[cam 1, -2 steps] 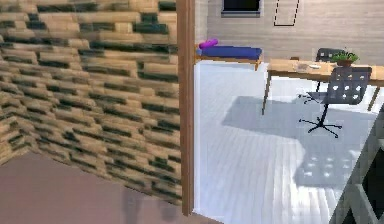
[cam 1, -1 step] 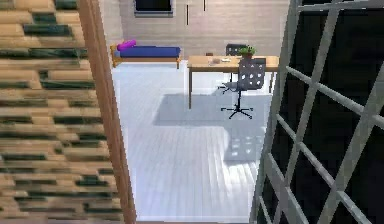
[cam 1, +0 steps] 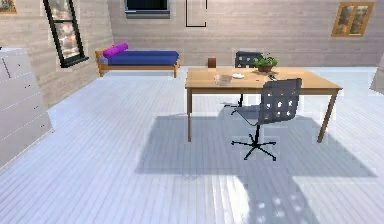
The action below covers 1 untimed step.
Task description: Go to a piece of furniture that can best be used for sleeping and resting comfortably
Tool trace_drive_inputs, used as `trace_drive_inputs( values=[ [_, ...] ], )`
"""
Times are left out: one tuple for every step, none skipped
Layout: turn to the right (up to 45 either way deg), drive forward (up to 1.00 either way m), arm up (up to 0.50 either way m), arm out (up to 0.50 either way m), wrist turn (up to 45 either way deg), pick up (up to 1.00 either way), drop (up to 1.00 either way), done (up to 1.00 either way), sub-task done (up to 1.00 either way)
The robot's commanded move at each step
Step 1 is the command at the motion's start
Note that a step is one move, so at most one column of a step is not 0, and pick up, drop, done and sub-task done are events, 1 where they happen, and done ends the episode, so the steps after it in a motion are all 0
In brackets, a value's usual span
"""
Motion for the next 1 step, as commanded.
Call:
trace_drive_inputs(
  values=[
    [3.0,0.00,0.00,0.00,0.0,0.00,0.00,0.00,0.00]
  ],
)
